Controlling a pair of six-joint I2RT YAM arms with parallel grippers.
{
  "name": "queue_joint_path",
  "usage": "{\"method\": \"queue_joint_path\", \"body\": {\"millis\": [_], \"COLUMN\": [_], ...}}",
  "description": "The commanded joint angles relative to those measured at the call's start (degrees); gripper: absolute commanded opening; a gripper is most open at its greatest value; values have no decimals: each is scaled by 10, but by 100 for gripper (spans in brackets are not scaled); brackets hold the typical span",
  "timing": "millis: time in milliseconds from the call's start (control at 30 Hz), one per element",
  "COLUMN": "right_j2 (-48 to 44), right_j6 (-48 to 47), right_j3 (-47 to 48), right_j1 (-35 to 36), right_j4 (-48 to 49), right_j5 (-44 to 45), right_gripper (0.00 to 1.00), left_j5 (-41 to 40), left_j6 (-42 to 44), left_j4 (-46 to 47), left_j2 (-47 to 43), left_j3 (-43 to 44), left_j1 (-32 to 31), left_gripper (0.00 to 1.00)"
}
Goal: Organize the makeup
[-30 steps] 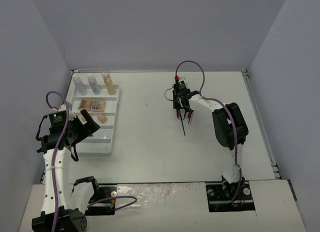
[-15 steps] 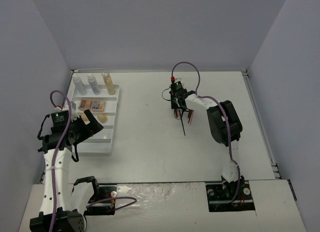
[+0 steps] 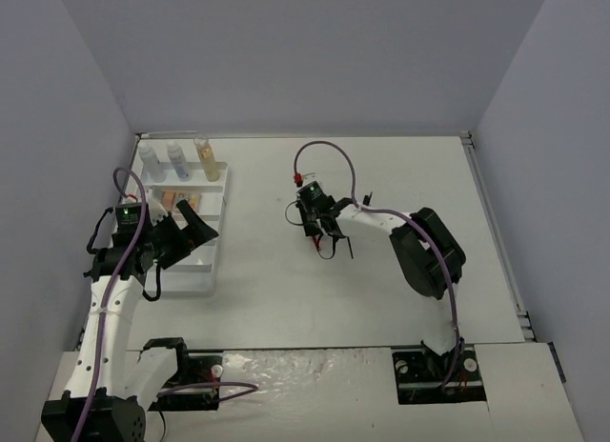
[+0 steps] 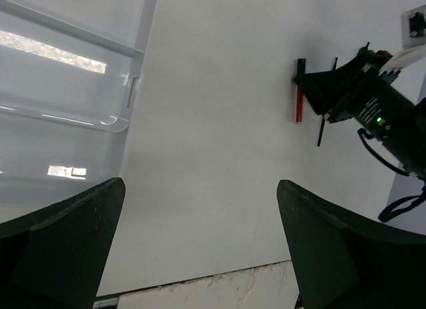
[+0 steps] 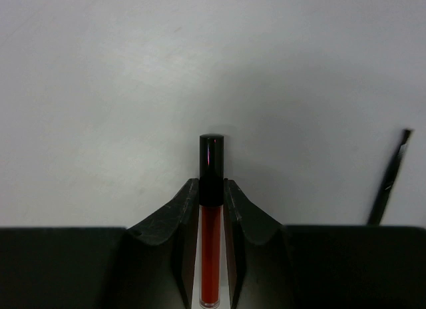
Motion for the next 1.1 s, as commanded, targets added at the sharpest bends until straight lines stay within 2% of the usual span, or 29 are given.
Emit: {"method": "queue_joint_path", "body": {"millis": [0, 167, 333, 500, 767, 833, 1067], "right_j2": [-135, -232, -281, -313, -324, -325, -326], "right_j6": [-24, -30, -34, -14, 1, 4, 11], "right_j3": [-39, -98, -123, -142, -147, -144, -140], "right_j1": [65, 122, 157, 170, 173, 173, 173], "right_j4": [61, 156, 212, 256, 274, 277, 277], "right_j5": [-39, -104, -129, -146, -151, -152, -130], "right_gripper": [0, 0, 0, 0, 0, 0, 0], "left_j5": [27, 20, -6, -30, -49, -49, -62], "left_j6": [-92, -158, -193, -224, -239, -241, -246], "left_j4": [86, 144, 183, 229, 266, 267, 265], "left_j2": [8, 26, 45, 55, 75, 82, 89], "left_j3": [41, 46, 60, 68, 67, 66, 58], "left_j1": [-46, -106, -171, -206, -241, -247, -261], "left_gripper": [97, 96, 90, 81, 66, 58, 48]}}
